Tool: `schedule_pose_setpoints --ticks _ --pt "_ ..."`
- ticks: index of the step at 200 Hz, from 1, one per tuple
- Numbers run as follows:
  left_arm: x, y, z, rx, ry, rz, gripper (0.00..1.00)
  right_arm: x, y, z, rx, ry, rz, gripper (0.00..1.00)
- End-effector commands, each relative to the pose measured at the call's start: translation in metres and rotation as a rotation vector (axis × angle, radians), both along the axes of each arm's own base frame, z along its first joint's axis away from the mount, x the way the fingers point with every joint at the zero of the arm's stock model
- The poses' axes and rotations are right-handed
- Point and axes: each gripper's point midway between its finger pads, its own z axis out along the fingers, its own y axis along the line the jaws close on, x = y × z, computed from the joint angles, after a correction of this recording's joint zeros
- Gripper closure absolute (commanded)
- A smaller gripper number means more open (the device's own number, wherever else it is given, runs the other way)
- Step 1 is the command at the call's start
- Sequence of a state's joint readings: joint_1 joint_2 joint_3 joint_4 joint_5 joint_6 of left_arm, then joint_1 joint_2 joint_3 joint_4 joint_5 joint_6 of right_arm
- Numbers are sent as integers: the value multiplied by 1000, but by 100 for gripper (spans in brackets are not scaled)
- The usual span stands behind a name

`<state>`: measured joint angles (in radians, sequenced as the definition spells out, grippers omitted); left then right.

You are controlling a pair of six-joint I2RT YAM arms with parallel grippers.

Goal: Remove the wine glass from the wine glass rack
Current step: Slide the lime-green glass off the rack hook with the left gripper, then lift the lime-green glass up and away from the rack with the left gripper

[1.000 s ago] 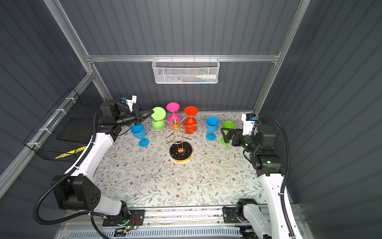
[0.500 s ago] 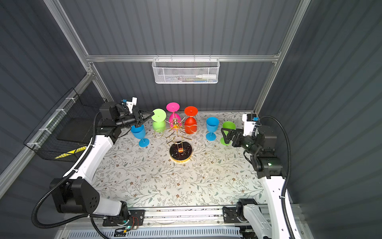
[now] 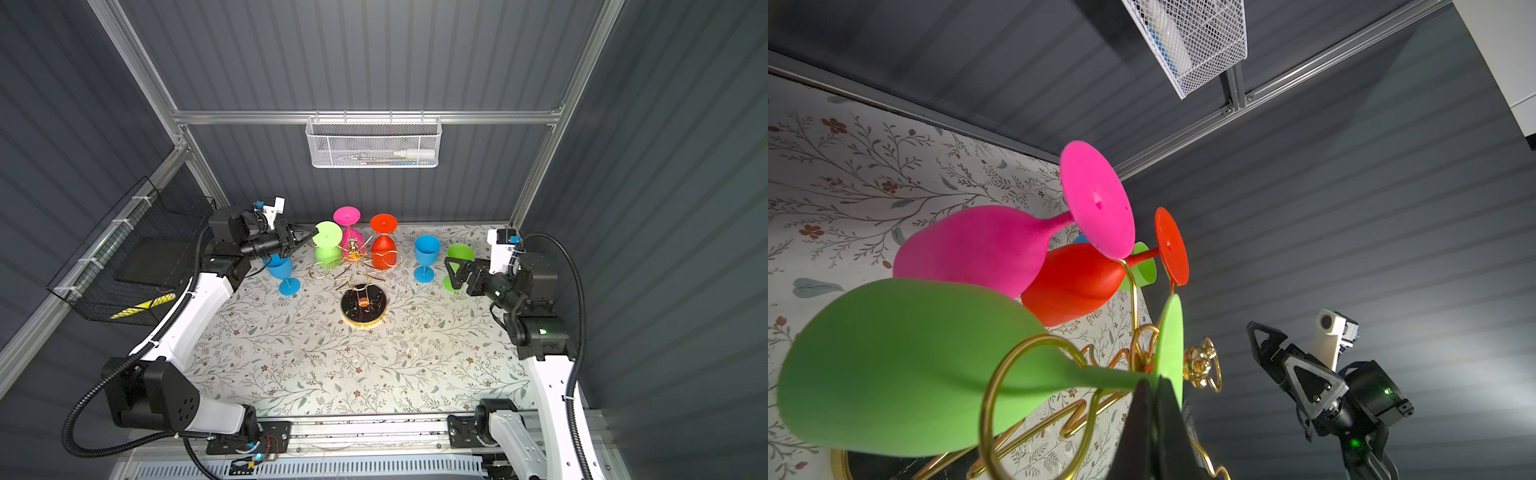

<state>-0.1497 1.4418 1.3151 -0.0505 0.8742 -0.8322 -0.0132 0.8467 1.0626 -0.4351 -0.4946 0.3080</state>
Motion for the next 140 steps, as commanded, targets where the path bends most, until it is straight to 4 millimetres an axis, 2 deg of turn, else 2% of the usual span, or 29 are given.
schedule_pose_setpoints --ticks 1,57,73,75,77,89,119,140 --pt "-1 -5 15 -9 -41 -15 100 -6 2 14 2 -39 14 1" --pt "15 -9 29 -25 -85 4 100 -11 2 16 -1 -51 13 1" --pt "22 -8 25 -19 -83 24 100 -12 2 16 -4 -50 12 1" --pt "22 -8 36 -24 -108 25 100 -12 2 17 -5 -51 13 1" --pt "23 -8 39 -24 -114 27 100 -12 2 16 -5 -50 13 1" --pt "27 -7 41 -24 -122 32 100 -13 2 17 -6 -52 13 1" --pt "32 -1 39 -19 -112 50 100 -15 2 16 -9 -53 12 1" --pt "34 12 39 -7 -116 84 100 -16 2 15 -8 -53 16 1"
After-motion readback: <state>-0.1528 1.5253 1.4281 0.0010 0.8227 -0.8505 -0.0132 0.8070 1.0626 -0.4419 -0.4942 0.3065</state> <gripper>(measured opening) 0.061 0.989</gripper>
